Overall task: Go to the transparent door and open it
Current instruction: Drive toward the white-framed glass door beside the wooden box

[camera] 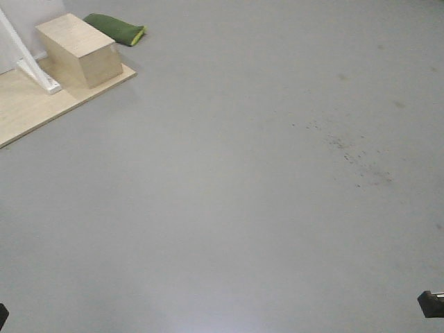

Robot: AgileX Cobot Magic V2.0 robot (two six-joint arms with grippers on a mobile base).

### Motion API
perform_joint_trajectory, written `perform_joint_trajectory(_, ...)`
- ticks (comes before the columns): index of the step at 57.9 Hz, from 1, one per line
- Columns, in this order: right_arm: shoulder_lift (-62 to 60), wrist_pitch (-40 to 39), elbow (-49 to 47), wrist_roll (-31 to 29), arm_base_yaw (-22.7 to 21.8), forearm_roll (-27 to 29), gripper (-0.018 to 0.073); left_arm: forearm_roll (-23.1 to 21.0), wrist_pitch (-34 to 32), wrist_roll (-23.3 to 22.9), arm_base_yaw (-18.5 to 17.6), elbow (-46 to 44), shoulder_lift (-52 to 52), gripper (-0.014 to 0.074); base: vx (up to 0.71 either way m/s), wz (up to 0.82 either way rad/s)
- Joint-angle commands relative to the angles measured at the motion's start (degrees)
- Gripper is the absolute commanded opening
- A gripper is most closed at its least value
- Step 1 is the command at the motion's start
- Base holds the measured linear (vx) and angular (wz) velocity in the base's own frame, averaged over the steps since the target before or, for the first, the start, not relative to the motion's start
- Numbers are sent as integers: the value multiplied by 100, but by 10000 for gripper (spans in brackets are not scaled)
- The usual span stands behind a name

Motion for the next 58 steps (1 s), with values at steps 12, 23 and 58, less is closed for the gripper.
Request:
perform_joint_trajectory(12, -80, -483, 77, -10, -15, -15, 0, -47, -438, -6, -17, 171, -77, 4, 54, 59)
perform_joint_trajectory(23, -80, -478, 77, -10, -15, -15, 0, -47, -438, -6, -17, 171, -77, 4, 56, 66)
perform_joint_trajectory(58, -80, -478, 77, -10, -15, -15, 0, -47, -438, -6, -17, 171, -77, 4, 57, 63)
